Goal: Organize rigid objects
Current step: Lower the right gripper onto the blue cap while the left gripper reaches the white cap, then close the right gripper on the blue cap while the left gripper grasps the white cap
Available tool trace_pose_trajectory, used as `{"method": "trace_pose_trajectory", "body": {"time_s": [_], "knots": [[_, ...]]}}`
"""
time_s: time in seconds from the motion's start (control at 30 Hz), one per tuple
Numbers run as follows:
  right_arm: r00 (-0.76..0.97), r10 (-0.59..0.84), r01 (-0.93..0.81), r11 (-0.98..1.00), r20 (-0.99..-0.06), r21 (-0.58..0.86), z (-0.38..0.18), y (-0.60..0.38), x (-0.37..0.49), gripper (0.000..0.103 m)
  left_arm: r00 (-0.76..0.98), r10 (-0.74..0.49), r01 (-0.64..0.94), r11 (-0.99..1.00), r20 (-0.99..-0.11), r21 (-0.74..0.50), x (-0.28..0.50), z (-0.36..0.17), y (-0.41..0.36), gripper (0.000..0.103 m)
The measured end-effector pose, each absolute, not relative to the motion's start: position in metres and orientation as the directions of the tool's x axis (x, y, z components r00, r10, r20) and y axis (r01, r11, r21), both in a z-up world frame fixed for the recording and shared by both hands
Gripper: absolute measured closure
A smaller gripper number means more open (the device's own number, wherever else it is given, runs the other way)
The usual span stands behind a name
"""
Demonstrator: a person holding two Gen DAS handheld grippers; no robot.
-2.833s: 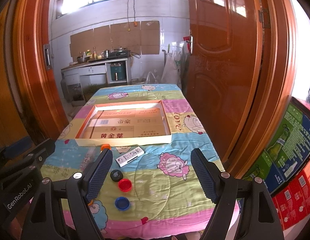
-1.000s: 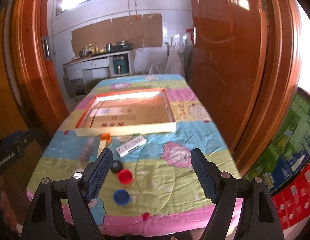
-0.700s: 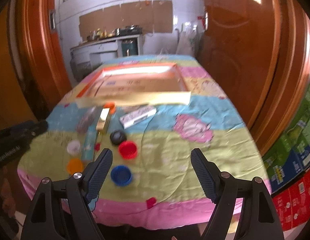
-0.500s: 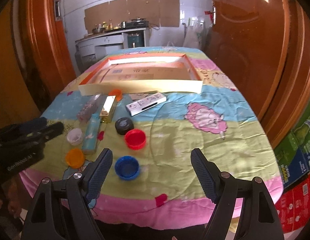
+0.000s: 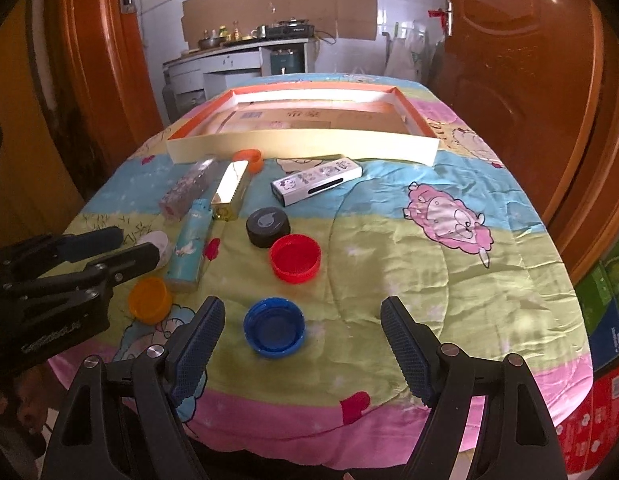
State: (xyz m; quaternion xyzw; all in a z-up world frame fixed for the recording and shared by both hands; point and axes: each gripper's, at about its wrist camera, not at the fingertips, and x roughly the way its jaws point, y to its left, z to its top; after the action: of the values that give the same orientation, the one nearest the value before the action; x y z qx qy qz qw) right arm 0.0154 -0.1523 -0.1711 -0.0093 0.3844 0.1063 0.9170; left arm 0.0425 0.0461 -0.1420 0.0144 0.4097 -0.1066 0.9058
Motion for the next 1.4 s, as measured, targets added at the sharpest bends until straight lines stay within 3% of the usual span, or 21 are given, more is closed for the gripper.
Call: {"method": "trace_pose_trajectory", "body": {"time_s": [0.17, 0.5, 0.97, 1.4], "knots": [[0.677, 0.195, -0.212, 0.975, -0.71, 0.066, -0.174, -0.152, 0.017, 0.023, 0.631, -0.186, 0.223, 0.973, -0.753, -0.054, 0.046, -0.148, 0.043, 0.063], [0.687, 0.2, -0.262, 0.965, -0.698, 0.018, -0.176, -0.142, 0.015, 0.072, 0.627, -0.231, 0.233, 0.967, -0.744, -0.104, 0.051, -0.148, 0.05, 0.071], [0.69, 0.229, -0.277, 0.96, -0.687, 0.042, -0.168, -0.142, 0.013, 0.072, 0.63, -0.292, 0.219, 0.956, -0.719, -0.196, 0.048, -0.141, 0.062, 0.072], [0.728, 0.25, -0.263, 0.962, -0.638, 0.076, -0.137, -0.155, 0.019, 0.072, 0.682, -0.27, 0.205, 0.963, -0.679, -0.177, 0.047, -0.103, 0.059, 0.071]]}}
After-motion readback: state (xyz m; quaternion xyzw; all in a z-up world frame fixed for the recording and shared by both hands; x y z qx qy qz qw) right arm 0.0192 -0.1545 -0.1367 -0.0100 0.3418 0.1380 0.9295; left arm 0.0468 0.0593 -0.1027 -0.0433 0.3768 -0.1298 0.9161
